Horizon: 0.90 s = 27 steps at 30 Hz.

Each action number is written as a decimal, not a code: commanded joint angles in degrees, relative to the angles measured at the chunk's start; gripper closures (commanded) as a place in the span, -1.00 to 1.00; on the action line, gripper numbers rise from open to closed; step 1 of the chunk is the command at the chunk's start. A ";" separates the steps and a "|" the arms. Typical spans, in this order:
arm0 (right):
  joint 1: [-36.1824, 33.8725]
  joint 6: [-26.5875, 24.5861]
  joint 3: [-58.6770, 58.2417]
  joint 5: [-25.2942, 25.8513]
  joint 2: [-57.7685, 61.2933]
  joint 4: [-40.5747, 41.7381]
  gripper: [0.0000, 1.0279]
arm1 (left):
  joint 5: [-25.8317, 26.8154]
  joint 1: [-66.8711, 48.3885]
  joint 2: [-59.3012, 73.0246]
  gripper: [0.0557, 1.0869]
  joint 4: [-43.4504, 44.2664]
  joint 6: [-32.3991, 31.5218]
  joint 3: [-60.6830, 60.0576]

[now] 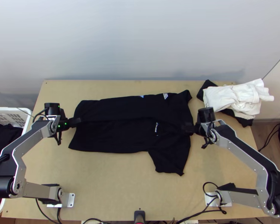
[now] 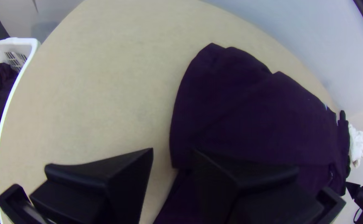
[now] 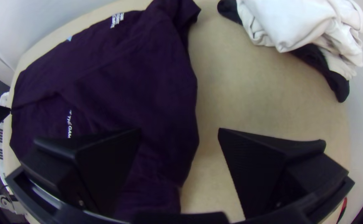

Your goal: Fold the t-shirt

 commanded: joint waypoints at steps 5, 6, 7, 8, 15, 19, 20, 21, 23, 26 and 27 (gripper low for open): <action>-2.16 2.60 7.84 0.32 -4.63 -6.57 -0.93 | 2.11 -0.29 -4.58 -0.43 -16.65 -0.31 9.15; -2.25 2.60 8.63 0.32 -5.15 -7.98 -0.93 | 2.73 -0.20 -6.08 -0.43 -18.23 0.57 9.06; -2.33 2.60 8.98 0.32 -5.86 -9.03 -0.93 | 3.52 -0.20 -7.39 -0.43 -19.73 1.10 8.54; -2.42 2.60 9.16 0.32 -6.73 -9.91 -0.93 | 3.61 -0.29 -8.80 -0.43 -20.61 2.24 7.39; -1.45 1.98 8.80 -0.91 -12.62 -15.10 -0.93 | 3.70 -2.40 -20.84 -0.43 -22.28 7.60 -5.88; -1.37 2.07 8.72 -1.61 -14.12 -17.03 -0.93 | 3.43 -2.14 -23.04 -0.43 -24.65 11.12 -10.27; -1.37 2.16 8.63 -1.79 -14.47 -17.38 -0.93 | 3.17 -2.05 -23.21 -0.43 -24.91 11.73 -11.15; -1.28 2.16 8.54 -1.87 -14.91 -17.64 -0.93 | 2.99 -2.14 -23.48 -0.43 -25.09 12.26 -12.03; -1.19 2.16 8.54 -2.40 -15.44 -18.35 -0.93 | 2.73 -2.23 -24.27 -0.43 -24.65 12.61 -13.70; -0.84 2.16 8.37 -3.28 -16.31 -19.75 -0.93 | 1.94 -2.23 -24.27 -0.42 -21.92 12.61 -15.46; -0.58 2.25 8.10 -3.54 -16.58 -20.19 -0.93 | 0.97 -2.31 -24.09 -0.42 -20.52 12.61 -15.90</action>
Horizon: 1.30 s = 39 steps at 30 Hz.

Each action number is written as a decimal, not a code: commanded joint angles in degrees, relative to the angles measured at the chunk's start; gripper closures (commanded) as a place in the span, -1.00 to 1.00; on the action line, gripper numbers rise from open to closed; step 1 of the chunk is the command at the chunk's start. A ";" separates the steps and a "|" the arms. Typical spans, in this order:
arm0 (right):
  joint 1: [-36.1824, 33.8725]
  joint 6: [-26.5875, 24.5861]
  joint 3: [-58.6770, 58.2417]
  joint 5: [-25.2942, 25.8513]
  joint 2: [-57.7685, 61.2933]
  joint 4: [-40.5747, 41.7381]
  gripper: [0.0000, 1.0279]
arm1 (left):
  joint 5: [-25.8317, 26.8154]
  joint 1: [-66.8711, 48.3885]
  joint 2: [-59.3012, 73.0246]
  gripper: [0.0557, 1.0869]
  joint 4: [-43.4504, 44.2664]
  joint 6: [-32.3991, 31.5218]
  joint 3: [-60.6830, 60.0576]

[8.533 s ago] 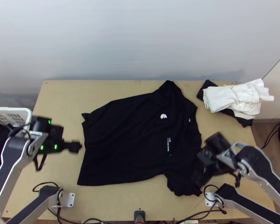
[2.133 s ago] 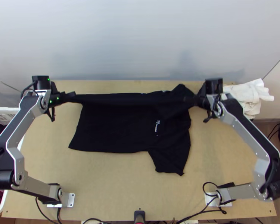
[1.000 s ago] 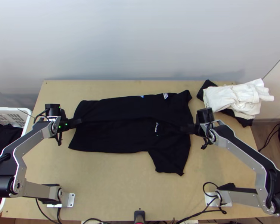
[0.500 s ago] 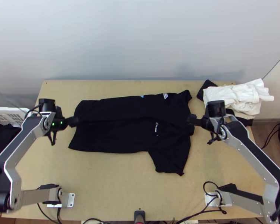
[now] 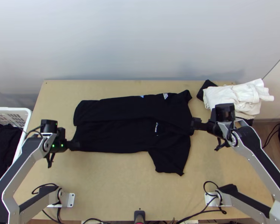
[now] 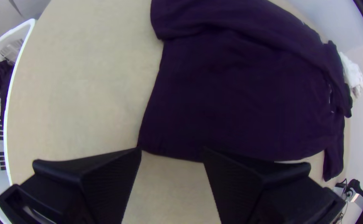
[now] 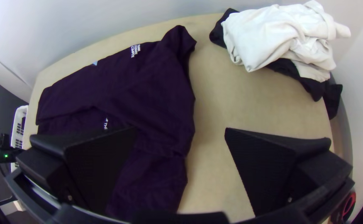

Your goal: Fold the t-shirt

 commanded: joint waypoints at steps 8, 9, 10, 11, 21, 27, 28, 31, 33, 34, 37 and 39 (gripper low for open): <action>2.32 -0.20 -2.47 -3.82 -5.05 -6.16 -0.93 | -4.53 0.31 1.59 -0.42 10.52 1.03 -5.65; 2.49 -0.29 -2.82 -4.08 -5.49 -6.33 -0.93 | -4.53 0.14 2.11 -0.42 10.96 0.85 -5.65; 2.84 -0.29 -2.99 -4.26 -5.67 -6.68 -0.93 | -4.53 -0.13 2.55 -0.42 11.48 0.67 -5.74; 3.11 -0.38 -3.08 -4.35 -5.93 -7.12 -0.93 | -4.53 -0.22 2.99 -0.41 11.66 0.41 -5.74; 4.60 -0.64 -3.43 -6.54 -7.16 -9.85 -0.93 | -4.44 -1.62 6.24 0.32 15.79 -0.47 -6.44; 7.59 -1.43 -3.43 -10.94 -7.43 -15.12 -0.93 | -4.00 -1.97 6.51 0.92 17.55 -0.47 -5.74; 8.29 -1.78 -3.43 -11.64 -7.43 -16.00 -0.93 | -4.00 -1.97 6.51 0.92 17.55 -0.64 -5.47; 11.02 -2.84 -3.43 -13.31 -7.51 -18.81 -0.93 | -4.00 -1.97 5.54 0.92 17.02 -1.08 -4.24; 13.30 -3.63 -3.78 -14.45 -7.34 -21.01 -0.93 | -4.00 -1.97 4.31 0.92 16.05 -1.61 -3.10; 14.36 -3.98 -4.14 -14.89 -7.25 -21.54 -0.93 | -4.00 -1.97 3.78 0.92 15.70 -1.70 -2.57; 16.29 -3.98 -5.02 -16.12 -6.46 -21.62 -0.93 | -4.00 -1.89 2.11 0.93 14.03 -2.05 -0.38; 17.87 -4.33 -5.89 -16.65 -5.49 -22.42 -0.93 | -4.00 -1.89 1.15 0.92 13.15 -2.40 1.47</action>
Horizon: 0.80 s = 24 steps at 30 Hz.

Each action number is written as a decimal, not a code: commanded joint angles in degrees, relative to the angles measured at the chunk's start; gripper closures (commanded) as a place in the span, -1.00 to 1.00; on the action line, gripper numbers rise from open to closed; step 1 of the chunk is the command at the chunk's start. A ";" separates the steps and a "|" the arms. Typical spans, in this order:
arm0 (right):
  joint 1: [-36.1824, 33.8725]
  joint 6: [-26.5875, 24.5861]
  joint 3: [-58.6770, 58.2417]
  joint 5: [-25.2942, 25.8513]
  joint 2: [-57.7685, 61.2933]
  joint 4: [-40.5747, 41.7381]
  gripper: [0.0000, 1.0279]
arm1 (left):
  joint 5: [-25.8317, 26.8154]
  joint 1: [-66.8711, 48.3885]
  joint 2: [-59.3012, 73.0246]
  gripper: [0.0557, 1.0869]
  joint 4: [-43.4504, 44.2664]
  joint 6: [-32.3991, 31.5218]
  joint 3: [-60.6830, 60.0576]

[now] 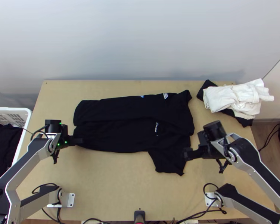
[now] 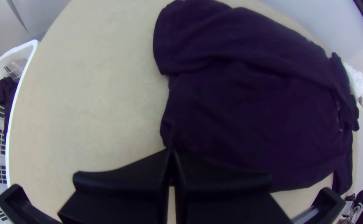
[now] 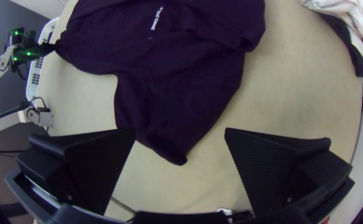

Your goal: Fold the t-shirt

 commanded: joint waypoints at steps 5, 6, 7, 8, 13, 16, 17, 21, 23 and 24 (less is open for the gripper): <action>9.72 -1.89 -3.15 -4.20 4.05 -3.21 -0.93 | 0.02 0.04 -3.47 0.93 -3.14 -1.55 7.89; 10.34 -1.89 -3.50 -4.64 4.40 -3.21 -0.91 | 0.02 0.04 -3.38 0.93 -3.14 -1.55 8.33; 11.04 -2.06 -3.94 -4.90 4.58 -3.21 -0.88 | 0.02 0.04 -3.29 0.93 -3.14 -1.82 8.68; 11.75 -2.15 -4.55 -5.34 4.75 -3.03 -0.87 | 0.02 0.04 -3.12 0.93 -3.14 -1.82 8.86; 16.40 -2.68 -8.86 -5.52 6.86 -2.24 -0.88 | 0.02 -0.05 -1.89 0.93 -3.14 -1.99 9.04; 17.28 -3.03 -9.56 -5.34 8.80 -0.22 -0.87 | 0.02 0.04 -1.36 0.93 -3.49 -1.99 10.09; 17.28 -2.94 -9.65 -4.99 9.32 1.28 -0.87 | -0.07 0.04 -1.27 0.93 -3.75 -2.17 10.44; 17.37 -2.50 -9.12 -2.88 12.31 6.99 -0.87 | -0.07 0.04 -1.10 0.93 -4.02 -2.26 10.27; 17.28 -2.50 -8.51 -2.35 13.89 8.04 -0.87 | -0.07 0.04 -1.01 0.93 -4.10 -2.34 10.27; 17.28 -2.42 -8.25 -2.18 14.60 8.04 -0.87 | 0.02 0.04 -0.92 0.93 -4.10 -2.34 10.27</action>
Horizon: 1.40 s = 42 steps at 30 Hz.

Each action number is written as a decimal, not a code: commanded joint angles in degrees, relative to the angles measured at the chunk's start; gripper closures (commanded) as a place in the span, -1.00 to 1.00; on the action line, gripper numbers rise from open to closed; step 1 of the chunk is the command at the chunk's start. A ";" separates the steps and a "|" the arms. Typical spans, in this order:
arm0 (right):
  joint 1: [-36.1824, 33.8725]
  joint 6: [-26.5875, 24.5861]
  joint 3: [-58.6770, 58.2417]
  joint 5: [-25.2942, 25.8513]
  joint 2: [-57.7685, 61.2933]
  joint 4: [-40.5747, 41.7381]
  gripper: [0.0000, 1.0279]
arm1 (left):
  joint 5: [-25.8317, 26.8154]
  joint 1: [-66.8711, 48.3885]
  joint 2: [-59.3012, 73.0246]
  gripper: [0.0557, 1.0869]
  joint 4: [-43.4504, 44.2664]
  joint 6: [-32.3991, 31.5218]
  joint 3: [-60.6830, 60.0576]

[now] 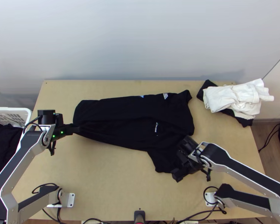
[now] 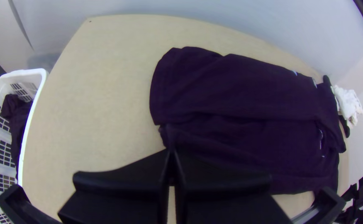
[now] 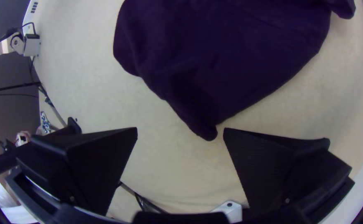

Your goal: Fold the t-shirt

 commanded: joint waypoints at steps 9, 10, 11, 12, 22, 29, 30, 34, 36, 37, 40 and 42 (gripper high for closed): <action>0.85 0.51 -1.83 3.54 6.17 5.74 -0.15 | 0.06 0.04 0.96 0.93 -0.39 -0.18 0.61; 0.76 0.51 -1.92 3.71 6.08 6.44 0.14 | 0.06 0.13 1.05 0.93 -0.39 -0.27 0.61; 0.67 0.51 -1.92 4.15 5.82 7.05 0.39 | 0.06 0.04 1.14 0.93 -0.30 -0.36 0.61; 0.32 0.43 -2.01 4.59 5.56 7.49 0.62 | 0.06 0.04 1.22 0.93 -0.30 -0.53 0.69; -6.45 -0.19 0.72 7.05 1.34 7.85 0.94 | 0.06 0.74 1.22 0.93 -0.39 -0.71 2.63; -16.20 -2.21 9.77 6.96 1.78 7.85 0.95 | 0.06 1.36 2.10 0.93 -0.39 -1.06 4.21; -17.17 -2.39 11.09 6.96 2.13 7.85 0.95 | -0.02 1.62 2.28 0.93 -0.39 -1.24 4.47; -20.25 -2.65 15.92 6.96 4.76 8.02 0.95 | -0.02 2.15 3.51 0.93 -0.12 -2.73 5.79; -20.86 -2.30 19.00 6.96 6.79 8.02 0.95 | -0.02 2.15 4.13 0.93 0.14 -3.87 6.49; -21.13 -2.12 20.58 6.96 7.58 8.02 0.95 | -0.02 2.15 4.39 0.93 0.49 -4.31 6.85; -22.01 -1.68 24.62 6.96 10.30 8.02 0.95 | -0.02 2.15 5.62 0.93 0.84 -5.54 8.60; -23.32 -1.68 27.17 7.05 12.06 8.28 0.95 | -0.11 2.15 7.03 0.93 0.84 -5.81 10.36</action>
